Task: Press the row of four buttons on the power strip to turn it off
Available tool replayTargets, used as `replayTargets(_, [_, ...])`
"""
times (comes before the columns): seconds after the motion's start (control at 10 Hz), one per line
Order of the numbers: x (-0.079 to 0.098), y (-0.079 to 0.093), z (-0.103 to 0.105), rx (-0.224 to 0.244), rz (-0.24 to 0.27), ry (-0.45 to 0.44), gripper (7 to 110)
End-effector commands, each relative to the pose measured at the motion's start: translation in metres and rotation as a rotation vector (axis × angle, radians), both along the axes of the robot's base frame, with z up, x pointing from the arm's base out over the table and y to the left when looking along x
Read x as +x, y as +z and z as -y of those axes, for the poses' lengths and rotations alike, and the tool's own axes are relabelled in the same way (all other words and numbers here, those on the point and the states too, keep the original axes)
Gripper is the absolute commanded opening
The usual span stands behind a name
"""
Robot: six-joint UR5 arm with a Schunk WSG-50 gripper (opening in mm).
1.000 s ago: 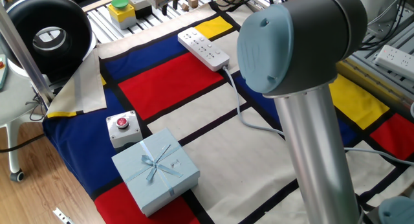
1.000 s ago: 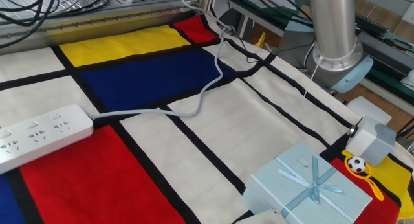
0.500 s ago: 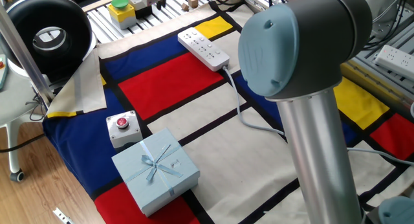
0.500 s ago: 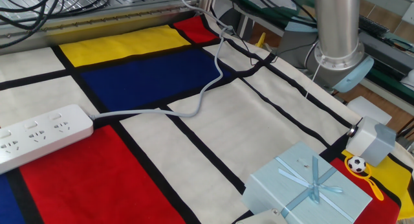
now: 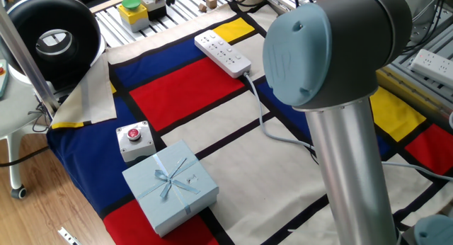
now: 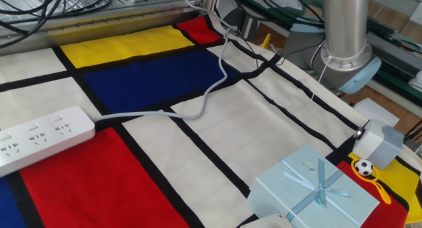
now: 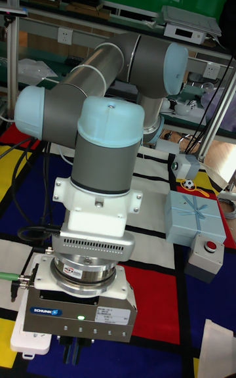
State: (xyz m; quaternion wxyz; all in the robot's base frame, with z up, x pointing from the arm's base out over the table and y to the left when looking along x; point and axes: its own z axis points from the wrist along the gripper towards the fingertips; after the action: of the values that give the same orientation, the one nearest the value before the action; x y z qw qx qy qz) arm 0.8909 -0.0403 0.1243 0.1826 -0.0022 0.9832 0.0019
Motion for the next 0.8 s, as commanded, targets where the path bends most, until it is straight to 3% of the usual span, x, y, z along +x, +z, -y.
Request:
replayTargets(0.0, [0.0069, 0.0025, 0.0036, 0.035, 0.017, -0.018, 7])
replayTargets(0.7, [-0.0022, -0.0039, 0.0005, 0.068, -0.031, -0.025, 7])
